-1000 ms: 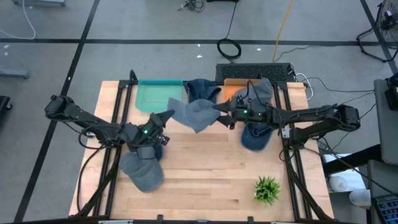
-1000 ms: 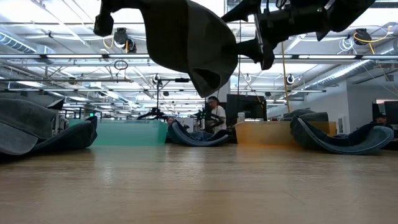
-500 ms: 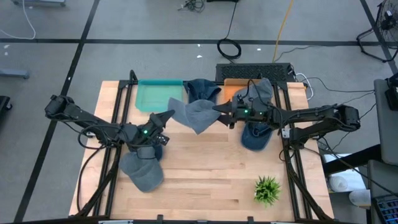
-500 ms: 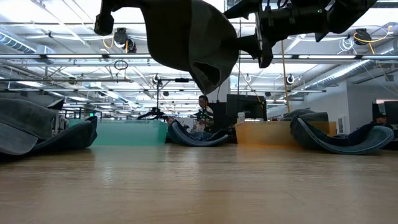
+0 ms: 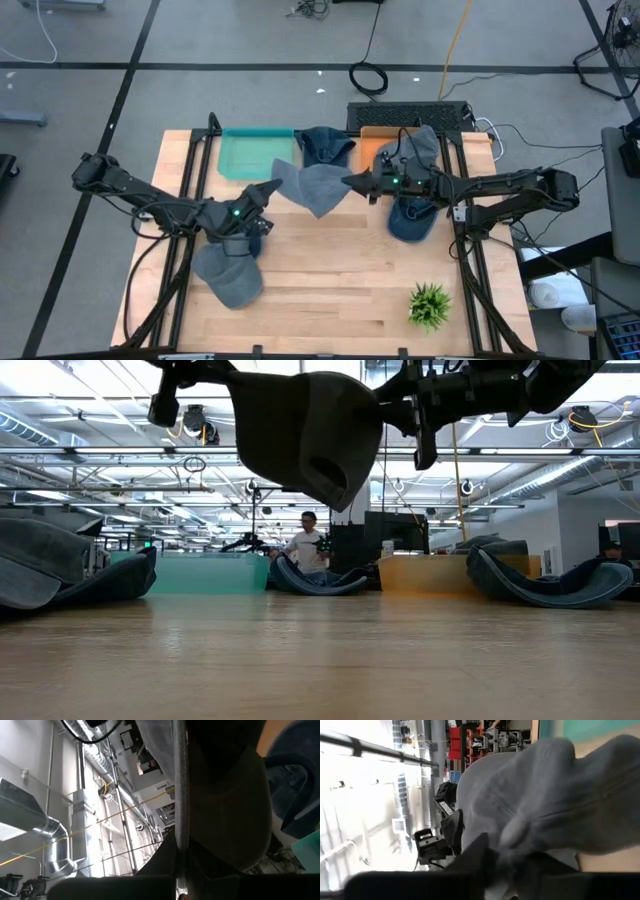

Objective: Pick & Place hat
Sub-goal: Put the top gray cap into the orange bin

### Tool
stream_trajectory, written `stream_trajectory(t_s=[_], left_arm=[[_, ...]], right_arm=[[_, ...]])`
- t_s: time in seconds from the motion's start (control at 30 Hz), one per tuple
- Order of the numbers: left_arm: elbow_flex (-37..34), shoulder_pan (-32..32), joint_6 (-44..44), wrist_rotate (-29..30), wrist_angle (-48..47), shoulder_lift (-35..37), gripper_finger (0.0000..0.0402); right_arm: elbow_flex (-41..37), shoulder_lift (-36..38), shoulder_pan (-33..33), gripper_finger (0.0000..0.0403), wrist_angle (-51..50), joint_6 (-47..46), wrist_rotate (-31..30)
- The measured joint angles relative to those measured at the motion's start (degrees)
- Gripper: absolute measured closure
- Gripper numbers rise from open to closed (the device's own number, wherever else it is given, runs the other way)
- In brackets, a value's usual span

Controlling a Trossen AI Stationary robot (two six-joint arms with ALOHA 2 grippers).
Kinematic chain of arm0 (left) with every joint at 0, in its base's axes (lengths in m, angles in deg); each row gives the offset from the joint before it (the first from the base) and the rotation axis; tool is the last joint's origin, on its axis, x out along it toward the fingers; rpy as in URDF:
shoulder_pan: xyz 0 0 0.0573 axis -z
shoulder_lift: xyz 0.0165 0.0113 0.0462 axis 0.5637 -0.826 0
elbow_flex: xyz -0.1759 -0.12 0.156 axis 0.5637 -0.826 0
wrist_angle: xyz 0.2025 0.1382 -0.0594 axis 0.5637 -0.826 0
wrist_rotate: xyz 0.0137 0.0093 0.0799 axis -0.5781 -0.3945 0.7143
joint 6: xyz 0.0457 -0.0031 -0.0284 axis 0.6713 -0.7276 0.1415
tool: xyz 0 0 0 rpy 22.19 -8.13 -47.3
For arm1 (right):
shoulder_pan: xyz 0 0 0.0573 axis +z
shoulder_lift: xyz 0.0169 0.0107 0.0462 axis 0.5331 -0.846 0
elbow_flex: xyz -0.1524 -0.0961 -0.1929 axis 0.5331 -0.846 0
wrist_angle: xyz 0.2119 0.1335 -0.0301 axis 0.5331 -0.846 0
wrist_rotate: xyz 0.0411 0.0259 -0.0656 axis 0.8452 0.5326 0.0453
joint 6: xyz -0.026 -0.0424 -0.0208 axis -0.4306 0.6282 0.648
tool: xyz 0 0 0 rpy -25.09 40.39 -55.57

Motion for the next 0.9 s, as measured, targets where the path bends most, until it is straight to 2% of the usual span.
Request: stream_trajectory(t_s=[0.07,0.17,0.37,0.6,0.77,0.9], left_arm=[[0.0,-0.3,-1.0,-0.1,-0.7,0.0,0.0393],[0.0,-0.3,-2.6,-0.1,-0.8,0.0,0.0389],[0.0,-0.3,-8.9,1.3,-0.9,0.0,0.0346],[0.0,-0.6,-27.3,4.5,-0.5,0.0,0.0307],[0.0,-0.5,-36.8,3.6,-0.5,0.0,0.0250],[0.0,-0.5,-45.0,3.2,-0.5,0.0,0.0192]], right_arm=[[0.0,0.0,0.0,0.0392,0.6,3.2,0.1],[0.0,0.0,0.0,0.0396,2.7,4.4,1.7],[0.0,0.0,-0.4,0.0401,8.7,7.6,2.1],[0.0,0.0,-1.3,0.0402,9.0,8.2,3.7],[0.0,0.0,-2.3,0.0402,9.0,9.2,5.8],[0.0,0.7,-4.6,0.0402,9.1,11.7,11.5]])
